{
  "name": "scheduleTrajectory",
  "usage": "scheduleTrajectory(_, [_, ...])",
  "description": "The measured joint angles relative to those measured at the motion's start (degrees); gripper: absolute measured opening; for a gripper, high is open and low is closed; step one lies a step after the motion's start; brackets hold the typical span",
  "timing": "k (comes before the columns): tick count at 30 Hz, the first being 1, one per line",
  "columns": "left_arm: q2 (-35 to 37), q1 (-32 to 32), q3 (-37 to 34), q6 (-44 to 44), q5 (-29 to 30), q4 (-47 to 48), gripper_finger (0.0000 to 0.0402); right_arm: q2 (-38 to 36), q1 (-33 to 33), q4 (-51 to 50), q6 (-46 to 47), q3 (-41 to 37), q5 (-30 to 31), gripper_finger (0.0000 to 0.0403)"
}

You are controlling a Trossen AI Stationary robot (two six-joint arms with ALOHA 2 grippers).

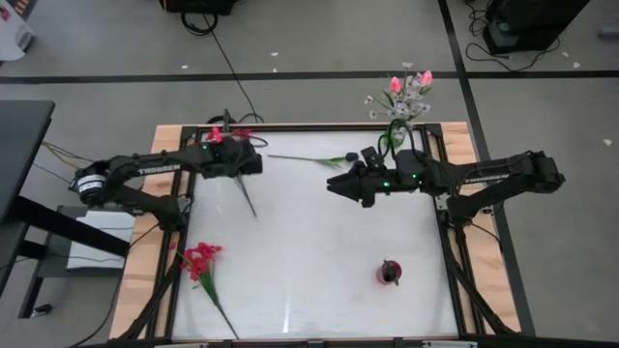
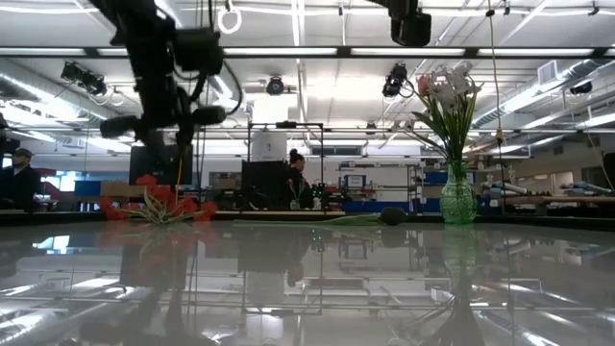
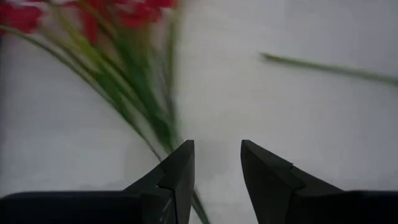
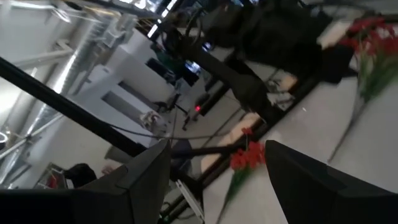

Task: Sort flowers into vase by color
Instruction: Put the top red flower into the red vase

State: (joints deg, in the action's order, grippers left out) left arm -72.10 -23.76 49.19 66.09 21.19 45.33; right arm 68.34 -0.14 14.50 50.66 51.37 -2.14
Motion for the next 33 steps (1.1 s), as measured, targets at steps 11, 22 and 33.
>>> scheduleTrajectory(11, [-0.21,-16.28,-7.63,-7.38,-7.62,-12.63,0.025,0.0,-1.26,-5.98,0.71,0.0,1.51,0.0268])
scheduleTrajectory(22, [-6.65,-20.3,-8.74,-6.96,-7.97,-14.75,0.0286,0.0,-4.15,-6.49,2.24,0.0,0.59,0.0268])
scheduleTrajectory(33, [-13.63,-20.05,-8.59,-7.74,-8.33,-15.73,0.0241,-0.04,-4.55,-7.35,2.22,0.0,-1.0,0.0268])
